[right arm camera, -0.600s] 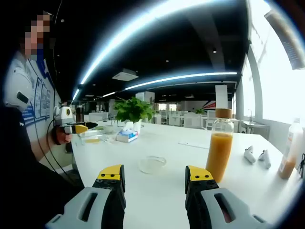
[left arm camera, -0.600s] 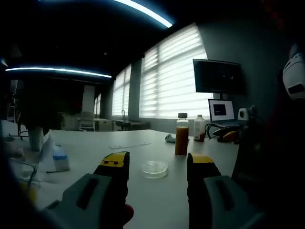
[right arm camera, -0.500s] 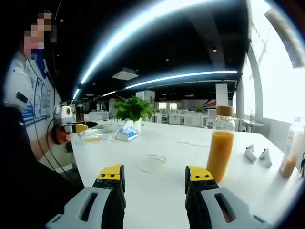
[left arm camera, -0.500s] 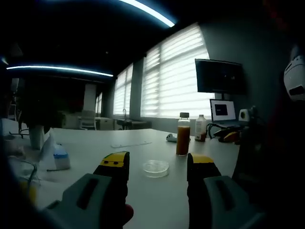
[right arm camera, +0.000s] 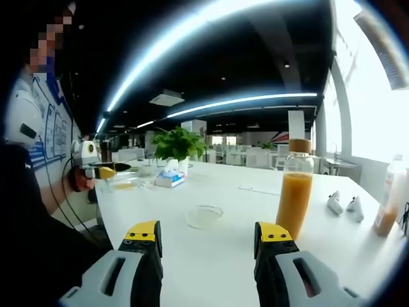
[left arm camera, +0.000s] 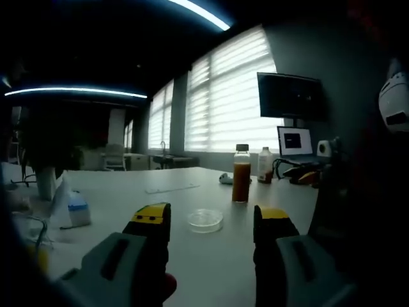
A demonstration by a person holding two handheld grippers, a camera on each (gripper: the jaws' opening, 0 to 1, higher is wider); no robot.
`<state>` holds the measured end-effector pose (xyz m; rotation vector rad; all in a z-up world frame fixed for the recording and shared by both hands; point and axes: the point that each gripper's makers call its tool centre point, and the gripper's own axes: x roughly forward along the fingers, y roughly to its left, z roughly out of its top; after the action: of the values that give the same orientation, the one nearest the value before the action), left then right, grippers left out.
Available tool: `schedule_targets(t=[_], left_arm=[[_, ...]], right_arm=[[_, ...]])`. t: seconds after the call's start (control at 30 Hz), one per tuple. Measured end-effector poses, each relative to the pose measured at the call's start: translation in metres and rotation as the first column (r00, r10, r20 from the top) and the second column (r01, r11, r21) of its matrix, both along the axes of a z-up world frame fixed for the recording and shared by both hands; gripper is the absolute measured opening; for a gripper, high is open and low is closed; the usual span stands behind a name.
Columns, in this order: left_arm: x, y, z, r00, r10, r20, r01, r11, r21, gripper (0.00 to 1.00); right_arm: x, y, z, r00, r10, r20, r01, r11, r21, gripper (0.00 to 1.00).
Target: Open the Petri dish lid, place the lid on the table, pour the liquid culture medium into the Petri dish, pick up the Petri dish lid from the table, and close the Petri dish
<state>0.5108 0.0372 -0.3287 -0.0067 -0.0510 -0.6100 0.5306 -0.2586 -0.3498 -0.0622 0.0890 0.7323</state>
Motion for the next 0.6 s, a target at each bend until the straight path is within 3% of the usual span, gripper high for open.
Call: schedule_targets(t=[0.17, 0.6], left_arm=[[-0.001, -0.0012, -0.0005, 1.0, -0.013, -0.005, 0.013, 1.0, 0.021, 0.49], [-0.0027, 0.0007, 0.0003, 1.0, -0.018, -0.001, 0.018, 1.0, 0.016, 0.54]], right_arm=[[-0.0009, 0.0018, -0.0002, 1.0, 0.006, -0.001, -0.006, 1.0, 0.0, 0.6], [-0.0018, 0.0043, 0.0003, 1.0, 0.009, -0.004, -0.009, 1.0, 0.002, 0.59]])
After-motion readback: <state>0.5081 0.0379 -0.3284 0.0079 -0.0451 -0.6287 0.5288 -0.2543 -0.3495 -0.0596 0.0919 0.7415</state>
